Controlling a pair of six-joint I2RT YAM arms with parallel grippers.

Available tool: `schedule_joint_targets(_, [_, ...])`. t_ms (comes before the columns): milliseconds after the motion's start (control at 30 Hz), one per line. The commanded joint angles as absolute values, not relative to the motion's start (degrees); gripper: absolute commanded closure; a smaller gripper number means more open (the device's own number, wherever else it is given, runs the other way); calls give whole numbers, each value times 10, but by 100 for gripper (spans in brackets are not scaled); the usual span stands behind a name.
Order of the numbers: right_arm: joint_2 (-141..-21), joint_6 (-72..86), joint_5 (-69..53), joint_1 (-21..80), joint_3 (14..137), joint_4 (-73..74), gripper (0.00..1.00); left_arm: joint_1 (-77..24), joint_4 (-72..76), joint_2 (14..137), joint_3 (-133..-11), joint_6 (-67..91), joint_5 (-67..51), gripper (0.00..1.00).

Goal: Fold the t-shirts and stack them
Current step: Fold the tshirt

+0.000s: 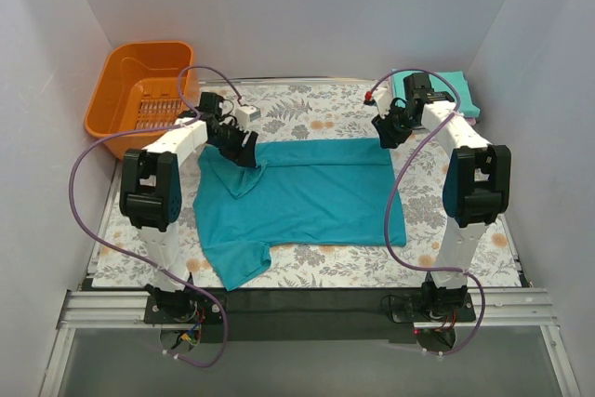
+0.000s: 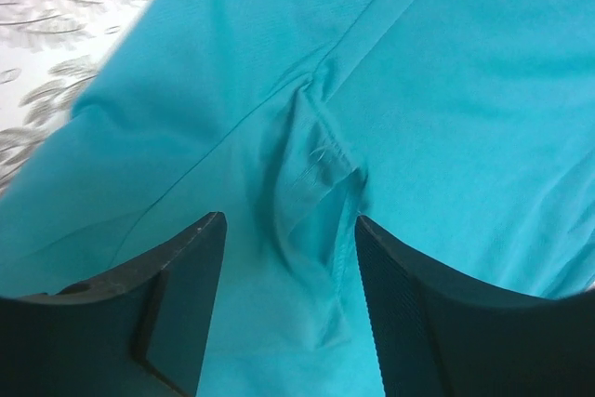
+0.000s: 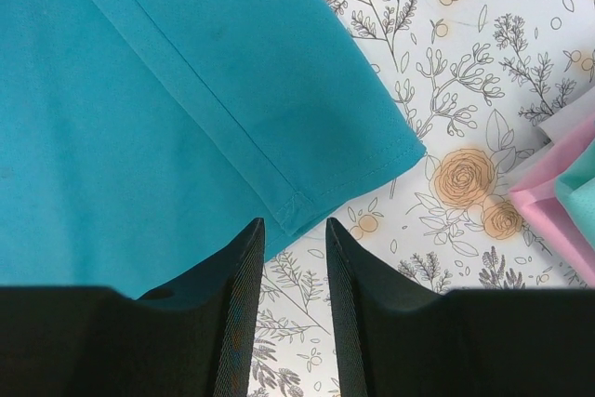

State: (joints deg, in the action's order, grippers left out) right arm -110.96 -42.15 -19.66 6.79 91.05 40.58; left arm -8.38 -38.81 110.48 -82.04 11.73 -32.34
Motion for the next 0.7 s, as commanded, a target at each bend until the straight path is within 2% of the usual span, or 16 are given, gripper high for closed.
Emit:
schedule_joint_targets(0, [-1107, -416, -199, 70, 917, 415, 66, -112, -366, 1110, -841, 142, -322, 47])
schedule_joint_targets(167, [-1108, -413, -197, 70, 915, 414, 66, -137, -357, 1120, -834, 146, -311, 53])
schedule_joint_targets(267, [-1110, -412, -197, 70, 914, 415, 67, -149, -357, 1124, -824, 142, -302, 61])
schedule_joint_targets(367, [-1111, -410, -196, 69, 916, 414, 67, -155, -357, 1126, -823, 136, -301, 79])
schedule_joint_targets(400, [-1111, -410, -196, 70, 915, 414, 67, -156, -358, 1127, -823, 135, -303, 92])
schedule_joint_targets(467, [-1112, -410, -195, 69, 917, 414, 68, -159, -358, 1124, -821, 133, -306, 100])
schedule_joint_targets(667, [-1114, -409, -196, 70, 922, 415, 70, -168, -356, 1118, -817, 132, -313, 100])
